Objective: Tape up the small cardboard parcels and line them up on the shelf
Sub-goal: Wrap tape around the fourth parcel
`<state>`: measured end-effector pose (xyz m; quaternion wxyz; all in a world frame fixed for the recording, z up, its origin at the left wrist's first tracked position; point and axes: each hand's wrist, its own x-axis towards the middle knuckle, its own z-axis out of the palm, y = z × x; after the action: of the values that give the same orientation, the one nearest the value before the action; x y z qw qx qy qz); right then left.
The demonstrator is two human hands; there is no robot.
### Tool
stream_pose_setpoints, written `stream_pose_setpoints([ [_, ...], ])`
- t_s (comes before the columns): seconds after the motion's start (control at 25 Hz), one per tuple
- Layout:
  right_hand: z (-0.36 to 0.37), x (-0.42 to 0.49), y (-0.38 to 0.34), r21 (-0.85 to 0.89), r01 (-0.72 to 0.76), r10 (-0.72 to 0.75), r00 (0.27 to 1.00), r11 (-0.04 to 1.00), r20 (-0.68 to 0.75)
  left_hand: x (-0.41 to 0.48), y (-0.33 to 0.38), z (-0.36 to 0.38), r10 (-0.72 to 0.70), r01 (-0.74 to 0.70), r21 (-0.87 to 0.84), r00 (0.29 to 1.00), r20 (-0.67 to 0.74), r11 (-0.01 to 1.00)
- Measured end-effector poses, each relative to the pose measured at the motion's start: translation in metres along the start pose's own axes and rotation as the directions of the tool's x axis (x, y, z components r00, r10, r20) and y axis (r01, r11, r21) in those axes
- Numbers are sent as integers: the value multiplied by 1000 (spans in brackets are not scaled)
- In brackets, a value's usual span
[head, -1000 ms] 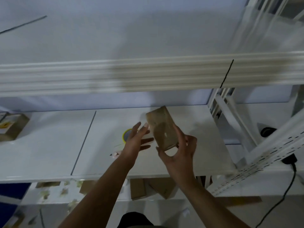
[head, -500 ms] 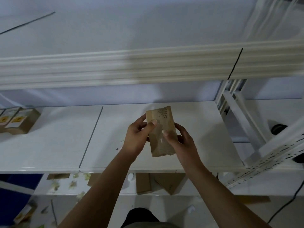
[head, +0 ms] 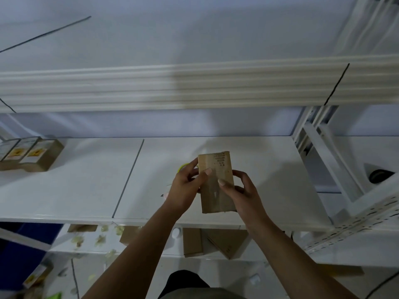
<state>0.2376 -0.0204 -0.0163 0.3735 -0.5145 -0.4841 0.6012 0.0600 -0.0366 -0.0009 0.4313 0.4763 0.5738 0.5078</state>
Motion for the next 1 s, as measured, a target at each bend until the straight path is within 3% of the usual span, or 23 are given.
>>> stream_pose_setpoints([
  [0.16, 7, 8, 6, 52, -29, 30, 999, 998, -16, 7, -4, -8, -64, 65, 39, 998, -14, 997],
  [0.32, 12, 17, 18, 59, -45, 50, 996, 997, -79, 17, -10, -24, -103, 93, 129, 992, 72, 987],
  [0.4, 10, 25, 24, 65, -105, 113, 984, 992, -135, 29, -15, -46, -114, 120, 79, 990, -78, 990],
  [0.48, 7, 34, 33, -55, -172, 160, 971, 983, -180, 46, -25, -76, -144, 163, 44, 950, -278, 986],
  [0.56, 8, 44, 46, -173, -231, 194, 959, 957, -206, 59, -36, -102, -191, 242, 100, 911, -366, 965],
  [0.72, 15, 63, 63, -255, -261, 206, 953, 931, -224, 74, -67, -119, -237, 329, 330, 927, -289, 885],
  [0.88, 19, 77, 66, -360, -288, 205, 946, 887, -253, 79, -94, -120, -288, 275, 652, 954, -90, 707],
  [0.96, 22, 80, 65, -554, -239, 53, 942, 797, -330, 79, -105, -122, -305, 278, 676, 949, -83, 682],
  [1.0, 27, 78, 62, -661, -156, -112, 932, 734, -344, 79, -109, -123, -306, 287, 674, 947, -95, 680],
])
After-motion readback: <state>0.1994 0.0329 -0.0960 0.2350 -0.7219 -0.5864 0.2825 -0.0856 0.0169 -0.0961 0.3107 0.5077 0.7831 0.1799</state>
